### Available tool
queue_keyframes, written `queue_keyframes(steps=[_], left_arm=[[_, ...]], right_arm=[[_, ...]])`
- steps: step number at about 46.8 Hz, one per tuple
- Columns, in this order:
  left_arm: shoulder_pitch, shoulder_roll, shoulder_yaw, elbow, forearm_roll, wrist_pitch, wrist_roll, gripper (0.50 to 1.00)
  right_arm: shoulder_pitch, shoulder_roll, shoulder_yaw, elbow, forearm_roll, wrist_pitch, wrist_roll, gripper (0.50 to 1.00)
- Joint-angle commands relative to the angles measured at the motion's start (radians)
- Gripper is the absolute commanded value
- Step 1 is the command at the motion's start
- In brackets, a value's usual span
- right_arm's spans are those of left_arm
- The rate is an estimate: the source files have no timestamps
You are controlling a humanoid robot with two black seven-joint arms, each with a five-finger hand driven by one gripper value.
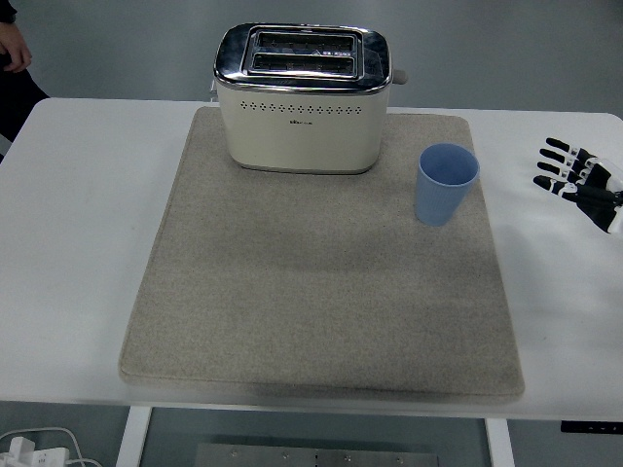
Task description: Put the water cup in front of the bread machine
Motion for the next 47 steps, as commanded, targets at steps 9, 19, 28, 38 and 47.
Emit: queue_keyframes(steps=[9, 19, 28, 38, 47], left_arm=[[0.0, 0.0, 0.0, 0.0, 0.002, 0.0, 0.0, 1.0], [0.0, 0.0, 0.0, 0.0, 0.002, 0.0, 0.0, 1.0], [0.0, 0.0, 0.001, 0.0, 0.002, 0.0, 0.0, 0.999], [0.0, 0.0, 0.0, 0.0, 0.002, 0.0, 0.0, 1.0], [0.0, 0.0, 0.0, 0.0, 0.0, 0.0, 0.0, 1.0]], right_arm=[[-0.001, -0.06, 0.002, 0.177, -0.015, -0.022, 0.0, 0.928], [0.011, -0.151, 0.004, 0.404, -0.05, -0.155, 0.0, 0.928], [0.025, -0.159, 0.005, 0.448, -0.084, -0.2, 0.003, 0.928], [0.027, -0.169, 0.016, 0.528, -0.106, -0.243, 0.005, 0.928], [0.021, -0.168, 0.025, 0.565, -0.164, -0.282, 0.032, 0.928]])
